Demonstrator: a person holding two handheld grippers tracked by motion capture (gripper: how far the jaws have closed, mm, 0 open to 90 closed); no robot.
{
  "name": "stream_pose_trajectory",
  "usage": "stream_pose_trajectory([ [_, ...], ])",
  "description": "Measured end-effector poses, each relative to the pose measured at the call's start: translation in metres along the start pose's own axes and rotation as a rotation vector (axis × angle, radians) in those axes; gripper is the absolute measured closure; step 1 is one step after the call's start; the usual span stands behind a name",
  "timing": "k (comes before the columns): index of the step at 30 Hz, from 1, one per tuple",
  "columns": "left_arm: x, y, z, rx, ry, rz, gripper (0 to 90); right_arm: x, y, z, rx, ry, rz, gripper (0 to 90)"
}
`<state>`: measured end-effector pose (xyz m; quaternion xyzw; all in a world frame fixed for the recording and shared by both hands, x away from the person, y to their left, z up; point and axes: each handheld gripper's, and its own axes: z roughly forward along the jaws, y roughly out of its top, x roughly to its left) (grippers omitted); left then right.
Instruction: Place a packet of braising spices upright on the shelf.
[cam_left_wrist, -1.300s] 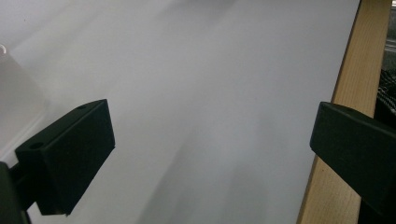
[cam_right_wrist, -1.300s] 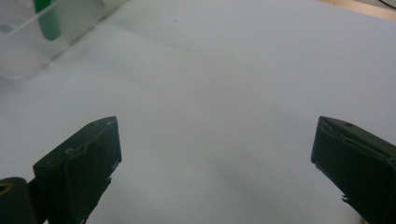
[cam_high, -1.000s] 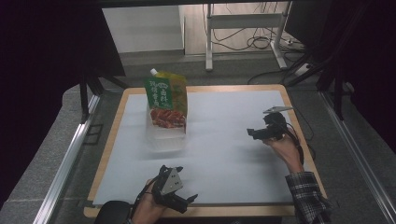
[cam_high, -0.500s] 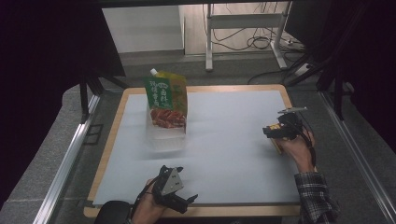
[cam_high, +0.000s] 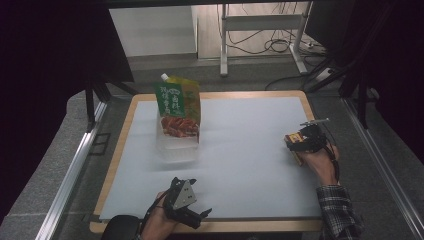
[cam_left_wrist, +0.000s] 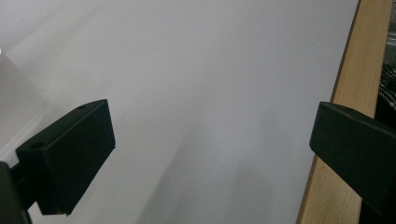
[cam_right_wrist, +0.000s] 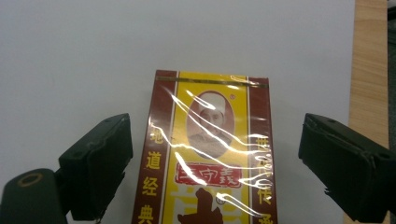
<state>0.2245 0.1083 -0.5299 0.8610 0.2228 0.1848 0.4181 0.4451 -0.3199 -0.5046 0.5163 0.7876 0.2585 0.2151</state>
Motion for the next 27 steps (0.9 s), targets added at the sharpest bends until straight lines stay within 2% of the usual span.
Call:
stream_pose_trajectory([
  [4, 0.0, 0.0, 0.0, 0.0, 0.0, 0.0, 0.0, 0.001, -0.003, 0.004, 0.024, -0.007, -0.014, 14.3],
  [6, 0.0, 0.0, 0.0, 0.0, 0.001, 0.0, 0.0, 0.001, -0.004, 0.005, 0.035, -0.008, -0.019, 19.0],
  [7, 0.0, 0.0, 0.0, 0.0, 0.001, 0.001, 0.0, 0.001, -0.004, 0.004, 0.029, -0.004, -0.016, 27.1],
  [8, 0.0, 0.0, 0.0, 0.0, 0.001, 0.0, 0.0, 0.002, -0.003, 0.002, 0.025, 0.004, -0.015, 29.7],
  [11, 0.0, 0.0, 0.0, 0.0, 0.0, 0.002, 0.0, 0.005, -0.002, 0.0, 0.035, -0.017, -0.031, 30.8],
  [14, 0.0, 0.0, 0.0, -0.001, 0.001, 0.002, 0.0, 0.005, -0.002, -0.002, 0.031, -0.014, -0.016, 31.1],
  [20, -0.001, 0.0, 0.0, -0.003, 0.003, 0.004, 0.0, 0.008, 0.001, -0.011, 0.014, 0.019, -0.007, 31.6],
  [27, -0.001, 0.0, 0.0, -0.004, 0.003, 0.005, 0.0, 0.025, 0.007, -0.021, -0.003, 0.058, -0.05, 31.8],
])
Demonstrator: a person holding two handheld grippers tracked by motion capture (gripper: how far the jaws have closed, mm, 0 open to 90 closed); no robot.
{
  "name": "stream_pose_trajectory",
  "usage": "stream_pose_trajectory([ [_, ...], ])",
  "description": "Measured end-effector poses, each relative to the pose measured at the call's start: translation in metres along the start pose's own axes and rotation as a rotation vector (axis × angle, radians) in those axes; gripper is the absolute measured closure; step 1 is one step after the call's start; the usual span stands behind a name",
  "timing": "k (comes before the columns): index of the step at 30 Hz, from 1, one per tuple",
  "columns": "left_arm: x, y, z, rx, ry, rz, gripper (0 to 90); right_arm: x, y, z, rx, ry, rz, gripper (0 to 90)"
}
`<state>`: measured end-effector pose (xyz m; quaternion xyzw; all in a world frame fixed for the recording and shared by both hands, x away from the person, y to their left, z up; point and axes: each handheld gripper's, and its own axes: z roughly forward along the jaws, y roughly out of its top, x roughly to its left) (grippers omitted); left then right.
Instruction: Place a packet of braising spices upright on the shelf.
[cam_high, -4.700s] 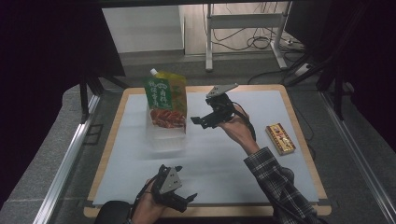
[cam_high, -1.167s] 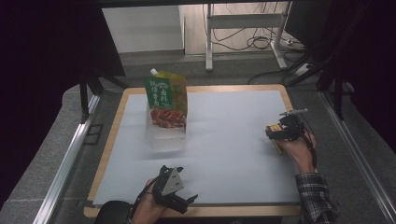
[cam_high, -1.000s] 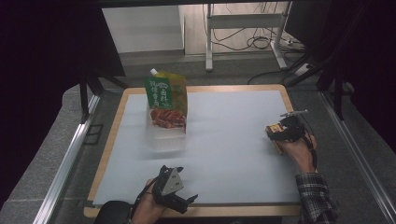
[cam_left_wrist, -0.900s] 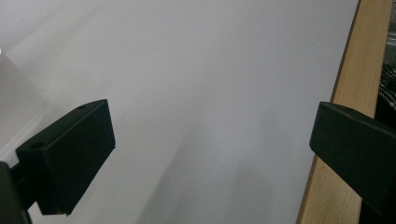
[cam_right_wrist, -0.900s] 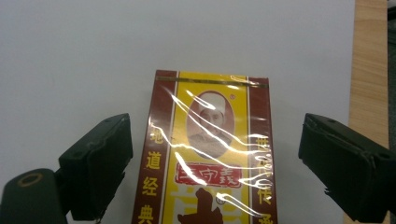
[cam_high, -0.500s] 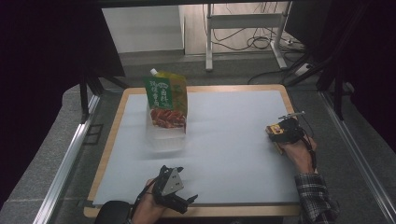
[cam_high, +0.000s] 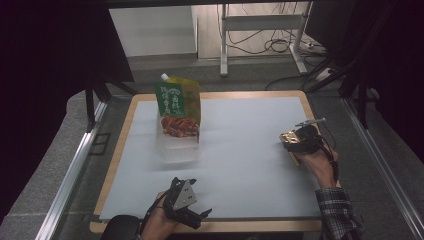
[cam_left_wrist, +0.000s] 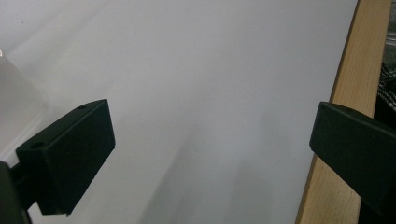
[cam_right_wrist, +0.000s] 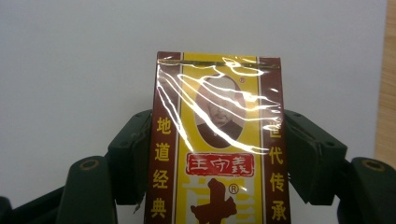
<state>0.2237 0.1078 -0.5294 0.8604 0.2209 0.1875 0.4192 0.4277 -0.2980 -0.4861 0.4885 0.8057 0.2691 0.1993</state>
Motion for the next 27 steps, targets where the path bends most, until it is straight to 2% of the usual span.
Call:
stream_pose_trajectory([
  [7, 0.0, 0.0, 0.0, -0.002, 0.001, -0.001, 0.0, 0.02, 0.003, -0.004, -0.009, 0.061, -0.042, 31.9],
  [15, 0.0, 0.0, 0.0, 0.0, 0.001, 0.001, 0.0, 0.05, 0.006, -0.007, -0.011, 0.12, -0.114, 31.9],
  [27, -0.001, 0.0, 0.0, 0.0, 0.001, 0.002, 0.0, 0.092, 0.007, -0.009, -0.011, 0.216, -0.194, 31.9],
])
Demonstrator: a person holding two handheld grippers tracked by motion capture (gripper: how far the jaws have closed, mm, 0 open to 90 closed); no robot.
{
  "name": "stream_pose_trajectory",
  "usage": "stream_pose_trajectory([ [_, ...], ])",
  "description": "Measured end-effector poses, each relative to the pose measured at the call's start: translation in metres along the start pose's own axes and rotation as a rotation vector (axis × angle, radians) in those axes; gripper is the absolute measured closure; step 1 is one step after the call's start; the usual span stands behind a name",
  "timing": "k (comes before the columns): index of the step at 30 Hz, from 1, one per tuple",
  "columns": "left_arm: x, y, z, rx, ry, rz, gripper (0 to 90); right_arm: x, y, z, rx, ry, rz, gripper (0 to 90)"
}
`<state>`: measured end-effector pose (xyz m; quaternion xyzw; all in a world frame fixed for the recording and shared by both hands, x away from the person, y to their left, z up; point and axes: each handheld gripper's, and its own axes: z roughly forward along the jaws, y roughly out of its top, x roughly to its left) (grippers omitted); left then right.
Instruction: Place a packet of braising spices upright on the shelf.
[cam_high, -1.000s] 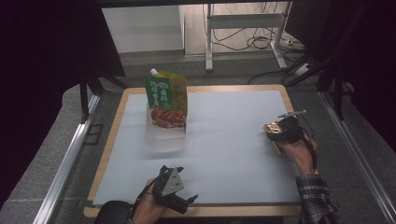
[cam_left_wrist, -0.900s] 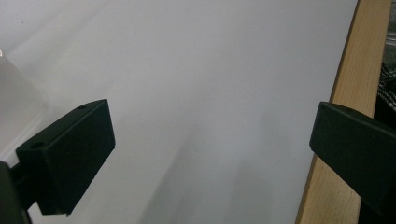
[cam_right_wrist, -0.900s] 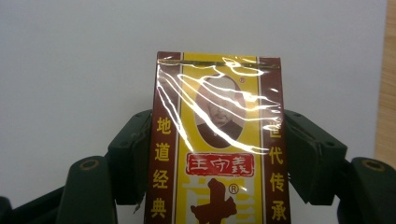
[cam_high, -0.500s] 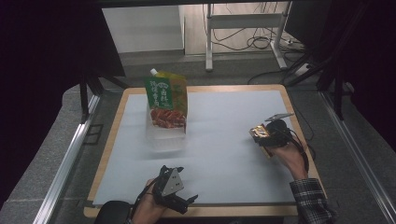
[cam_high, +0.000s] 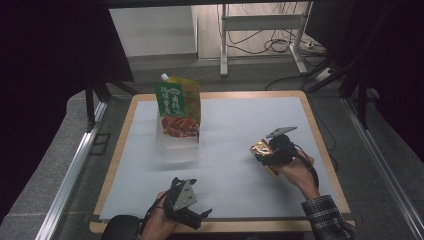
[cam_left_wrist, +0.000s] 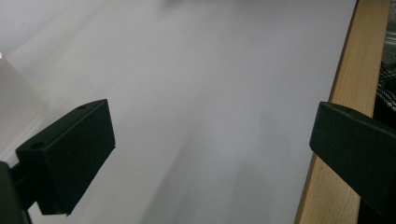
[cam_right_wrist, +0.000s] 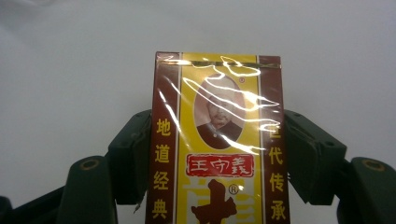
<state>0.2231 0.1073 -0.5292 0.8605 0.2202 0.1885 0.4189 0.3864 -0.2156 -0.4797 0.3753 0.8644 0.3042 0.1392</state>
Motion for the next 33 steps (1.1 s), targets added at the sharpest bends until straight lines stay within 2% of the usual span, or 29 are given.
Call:
stream_pose_trajectory([
  [9, 0.0, 0.0, 0.0, -0.002, -0.001, 0.0, 0.0, 0.022, 0.0, 0.012, 0.027, 0.054, -0.061, 31.9],
  [14, 0.0, 0.0, 0.0, -0.002, -0.001, 0.001, 0.0, 0.025, -0.005, 0.024, 0.065, 0.053, -0.094, 31.9],
  [19, 0.0, 0.0, 0.0, -0.001, 0.0, 0.002, 0.0, 0.025, -0.007, 0.028, 0.072, 0.06, -0.118, 30.4],
  [24, 0.0, 0.0, 0.0, 0.0, -0.001, 0.006, 0.0, 0.023, -0.004, 0.026, 0.076, 0.088, -0.093, 23.6],
  [33, -0.001, 0.0, 0.0, 0.002, -0.002, 0.009, 0.0, 0.02, 0.005, 0.026, 0.192, 0.088, -0.06, 18.5],
])
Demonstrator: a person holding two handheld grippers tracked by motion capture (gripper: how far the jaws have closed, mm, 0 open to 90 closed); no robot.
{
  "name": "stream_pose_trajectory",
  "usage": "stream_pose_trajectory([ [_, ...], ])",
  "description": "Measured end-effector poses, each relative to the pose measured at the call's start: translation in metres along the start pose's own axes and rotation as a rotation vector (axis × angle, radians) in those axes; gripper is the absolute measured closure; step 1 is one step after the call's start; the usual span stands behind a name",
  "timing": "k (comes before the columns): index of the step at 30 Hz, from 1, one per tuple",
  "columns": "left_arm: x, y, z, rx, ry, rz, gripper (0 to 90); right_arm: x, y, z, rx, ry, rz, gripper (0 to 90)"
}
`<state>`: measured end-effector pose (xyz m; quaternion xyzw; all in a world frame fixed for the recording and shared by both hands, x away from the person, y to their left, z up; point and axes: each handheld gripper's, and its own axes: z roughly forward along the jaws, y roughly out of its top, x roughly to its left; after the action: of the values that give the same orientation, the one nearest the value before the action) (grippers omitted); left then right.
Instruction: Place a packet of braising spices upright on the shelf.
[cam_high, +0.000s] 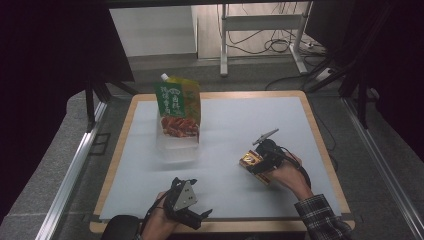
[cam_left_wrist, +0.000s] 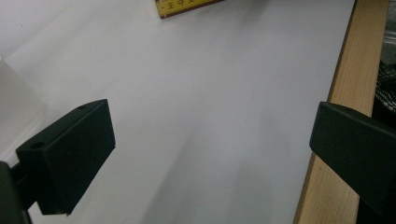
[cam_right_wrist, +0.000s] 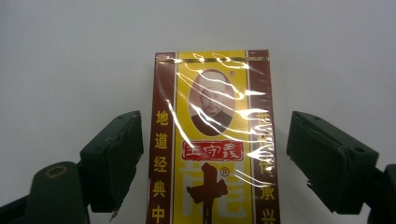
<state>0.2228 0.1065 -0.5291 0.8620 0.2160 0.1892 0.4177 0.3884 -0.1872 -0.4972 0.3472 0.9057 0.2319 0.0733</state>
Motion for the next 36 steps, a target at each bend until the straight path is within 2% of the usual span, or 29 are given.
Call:
stream_pose_trajectory([
  [6, 0.0, 0.0, 0.0, 0.001, 0.001, 0.001, 0.0, 0.001, 0.013, 0.001, 0.087, 0.004, -0.023, 23.7],
  [13, -0.001, 0.0, 0.0, 0.002, 0.001, 0.004, 0.0, 0.006, 0.026, 0.013, 0.207, -0.026, -0.091, 29.0],
  [17, -0.001, 0.0, 0.0, 0.001, 0.001, 0.004, 0.0, 0.009, 0.032, 0.016, 0.254, -0.04, -0.109, 29.0],
  [21, -0.001, 0.0, 0.0, 0.001, 0.001, 0.005, 0.1, 0.01, 0.034, 0.019, 0.277, -0.048, -0.104, 29.7],
  [24, -0.001, 0.0, 0.0, 0.002, 0.003, 0.007, 0.1, 0.01, 0.034, 0.019, 0.277, -0.047, -0.091, 30.8],
  [28, -0.001, 0.0, 0.0, -0.001, 0.005, 0.007, 0.1, 0.011, 0.034, 0.017, 0.273, -0.049, -0.103, 31.5],
  [30, -0.001, 0.0, 0.0, -0.003, 0.006, 0.007, 0.2, 0.01, 0.034, 0.013, 0.247, -0.041, -0.098, 31.5],
  [36, -0.001, 0.001, -0.001, -0.001, 0.008, 0.015, 0.2, 0.009, 0.036, 0.0, 0.121, -0.026, -0.092, 31.7],
])
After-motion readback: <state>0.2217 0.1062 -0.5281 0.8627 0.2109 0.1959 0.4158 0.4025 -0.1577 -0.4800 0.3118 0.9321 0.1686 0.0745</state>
